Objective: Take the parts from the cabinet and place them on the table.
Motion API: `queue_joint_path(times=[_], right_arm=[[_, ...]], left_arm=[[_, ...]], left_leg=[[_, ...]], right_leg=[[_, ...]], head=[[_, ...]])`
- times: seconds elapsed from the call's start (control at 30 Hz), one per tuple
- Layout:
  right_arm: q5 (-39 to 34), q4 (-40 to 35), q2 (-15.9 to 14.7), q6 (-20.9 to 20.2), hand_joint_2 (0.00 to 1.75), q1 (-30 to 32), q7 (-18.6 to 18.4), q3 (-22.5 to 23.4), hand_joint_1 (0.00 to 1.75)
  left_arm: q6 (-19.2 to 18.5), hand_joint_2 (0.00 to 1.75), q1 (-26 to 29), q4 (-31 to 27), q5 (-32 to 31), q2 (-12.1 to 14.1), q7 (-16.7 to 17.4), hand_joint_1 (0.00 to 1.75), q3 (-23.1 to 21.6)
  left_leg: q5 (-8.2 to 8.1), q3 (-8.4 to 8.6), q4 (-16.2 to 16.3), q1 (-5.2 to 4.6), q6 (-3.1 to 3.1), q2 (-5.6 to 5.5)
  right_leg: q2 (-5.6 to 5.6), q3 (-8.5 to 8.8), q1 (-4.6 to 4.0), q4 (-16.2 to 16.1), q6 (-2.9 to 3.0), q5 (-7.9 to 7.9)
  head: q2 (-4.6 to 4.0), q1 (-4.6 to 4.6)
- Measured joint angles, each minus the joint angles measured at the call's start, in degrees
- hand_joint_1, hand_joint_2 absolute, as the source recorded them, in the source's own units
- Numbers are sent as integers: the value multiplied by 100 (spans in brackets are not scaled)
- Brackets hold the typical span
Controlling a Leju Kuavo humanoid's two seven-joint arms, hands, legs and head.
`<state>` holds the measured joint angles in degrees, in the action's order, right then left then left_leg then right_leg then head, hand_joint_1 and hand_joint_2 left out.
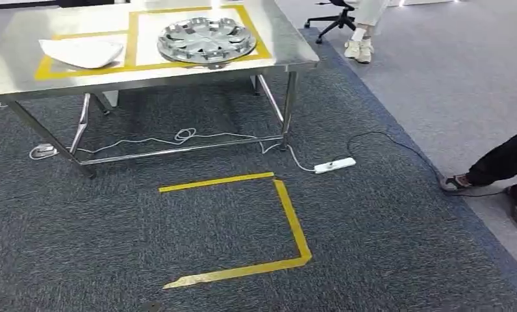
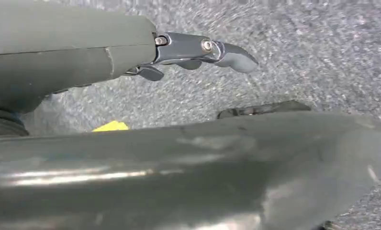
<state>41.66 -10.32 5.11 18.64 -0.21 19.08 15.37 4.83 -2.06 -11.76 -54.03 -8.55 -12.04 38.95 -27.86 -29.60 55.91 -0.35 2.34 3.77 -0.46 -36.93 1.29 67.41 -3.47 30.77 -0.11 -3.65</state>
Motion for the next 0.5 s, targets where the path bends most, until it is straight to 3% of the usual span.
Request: queue_joint_path(times=[0.07,0.1,0.13,0.17,0.2,0.23,0.27,0.3,0.33,0.37,0.43,0.47,0.5], right_arm=[[4,0,-2,0,0,2,0,0,0],[13,0,-2,0,0,4,0,0,0],[13,0,-2,0,0,3,2,0,0],[24,0,-2,2,0,-21,11,0,0],[26,4,0,2,0,42,-35,0,0],[28,4,0,2,0,15,-68,2,0],[26,2,0,2,0,17,-72,2,0],[28,4,0,2,0,18,-74,2,0],[28,4,0,2,0,23,-87,2,0],[28,4,0,2,0,34,-96,2,0],[26,4,2,2,0,35,-98,2,0],[24,4,2,2,0,29,-98,2,0],[20,4,2,2,0,18,-98,2,0]], left_arm=[[2,0,-1,0,0,0,2,0,0],[13,0,-4,0,0,-4,0,0,0],[15,0,-5,0,0,-4,0,0,0],[35,0,0,0,2,-9,0,0,2],[61,0,-15,0,2,-15,-28,0,2],[70,0,7,2,2,-15,-44,0,2],[70,0,20,0,2,-13,-44,0,7],[72,0,30,2,2,-9,-44,0,9],[72,0,43,0,2,-9,-44,0,9],[74,0,50,0,-4,-9,-44,0,9],[87,0,46,0,-26,0,-46,0,9],[96,0,46,0,-48,4,-48,0,11],[98,0,41,2,-50,9,-50,0,11]], left_leg=[[-2,3,1,0,-3,17],[-8,10,7,-6,-11,68],[-12,12,13,-9,-18,86],[-43,7,47,-58,-84,227],[-173,4,156,-17,-215,56],[-707,-312,974,33,-269,-303],[-922,-519,1484,52,-290,-327],[-1021,-670,1835,58,-304,-330],[-982,-714,1924,68,-312,-331],[-793,-636,1744,84,-316,-334],[-241,-242,825,117,-311,-422],[-24,-40,333,143,-304,-667],[-95,9,166,154,-292,-967]], right_leg=[[-17,82,-2,-139,5,-55],[-101,361,-13,-604,28,-223],[-165,459,-21,-771,39,-269],[-293,648,-74,-1103,153,-248],[-102,634,-29,-1163,273,-319],[12,595,-13,-1157,325,-378],[87,582,-14,-1155,325,-388],[162,571,-14,-1147,320,-392],[240,568,-12,-1138,317,-394],[320,567,-4,-1124,311,-396],[481,561,12,-1095,279,-404],[558,546,24,-1085,246,-409],[623,503,-3,-1052,188,-409]], head=[[0,-2],[0,-2],[0,0],[0,-26],[0,-31],[0,-55],[0,-50],[0,-50],[0,-52],[0,-52],[0,-53],[0,-52],[0,-50]])
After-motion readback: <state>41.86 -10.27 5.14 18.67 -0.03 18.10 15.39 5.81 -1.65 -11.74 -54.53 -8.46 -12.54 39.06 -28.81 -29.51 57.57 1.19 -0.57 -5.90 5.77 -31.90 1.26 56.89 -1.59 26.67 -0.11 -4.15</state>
